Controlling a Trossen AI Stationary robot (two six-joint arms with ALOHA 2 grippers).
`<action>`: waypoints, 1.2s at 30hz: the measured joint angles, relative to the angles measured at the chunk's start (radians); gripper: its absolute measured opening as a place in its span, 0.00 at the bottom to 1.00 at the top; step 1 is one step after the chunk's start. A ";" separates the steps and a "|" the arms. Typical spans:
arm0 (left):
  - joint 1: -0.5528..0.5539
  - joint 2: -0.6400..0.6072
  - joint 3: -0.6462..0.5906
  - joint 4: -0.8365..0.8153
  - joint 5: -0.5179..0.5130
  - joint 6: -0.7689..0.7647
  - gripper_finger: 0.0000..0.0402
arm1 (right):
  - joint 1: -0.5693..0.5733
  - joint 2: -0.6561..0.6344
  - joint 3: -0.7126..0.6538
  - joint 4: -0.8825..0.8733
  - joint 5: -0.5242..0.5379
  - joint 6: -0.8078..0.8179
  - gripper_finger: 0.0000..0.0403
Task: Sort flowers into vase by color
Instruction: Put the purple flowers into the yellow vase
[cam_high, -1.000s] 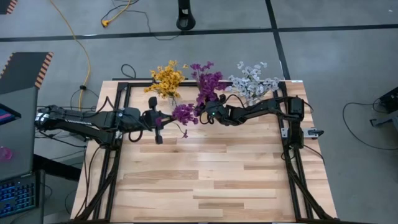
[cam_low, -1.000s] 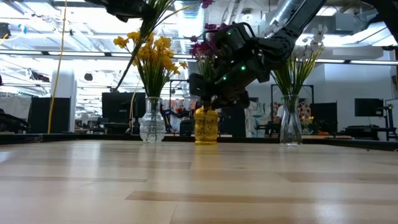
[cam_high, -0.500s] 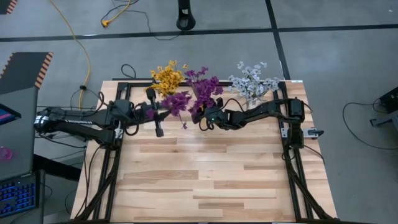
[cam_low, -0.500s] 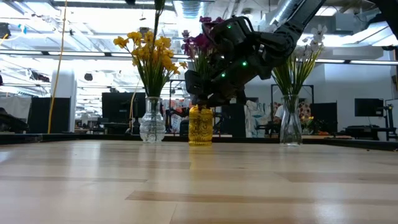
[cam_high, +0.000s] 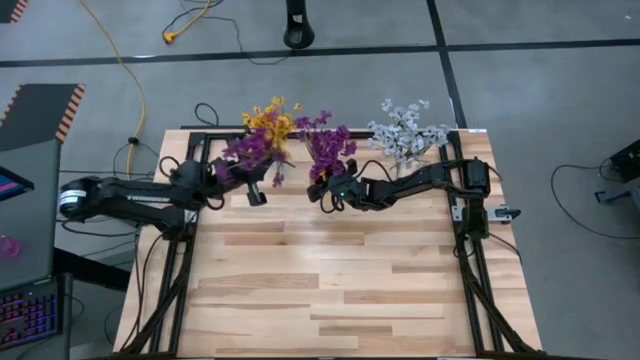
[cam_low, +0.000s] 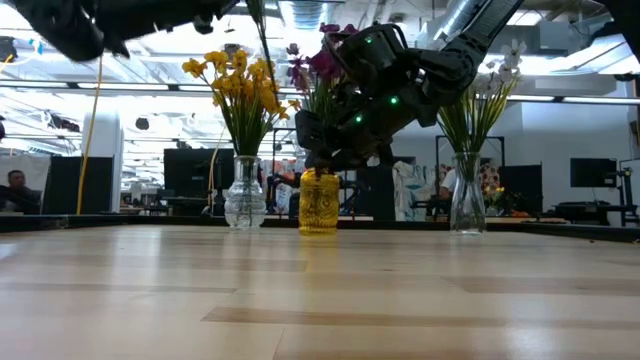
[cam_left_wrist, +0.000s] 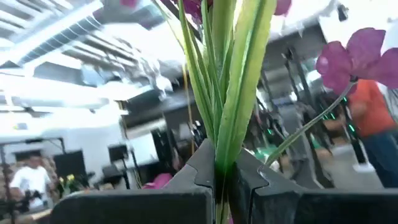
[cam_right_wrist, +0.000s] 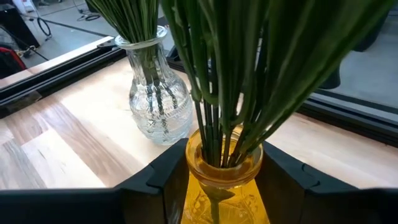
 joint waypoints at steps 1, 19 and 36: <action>0.006 0.020 -0.023 0.072 -0.001 -0.006 0.00 | 0.000 0.000 0.000 0.000 -0.002 0.000 0.49; 0.027 0.418 -0.035 0.491 -0.005 -0.078 0.00 | 0.000 0.000 0.000 -0.003 0.000 -0.001 0.47; 0.027 0.442 0.010 0.463 0.027 -0.034 0.00 | 0.004 0.001 0.000 -0.008 -0.052 -0.061 0.44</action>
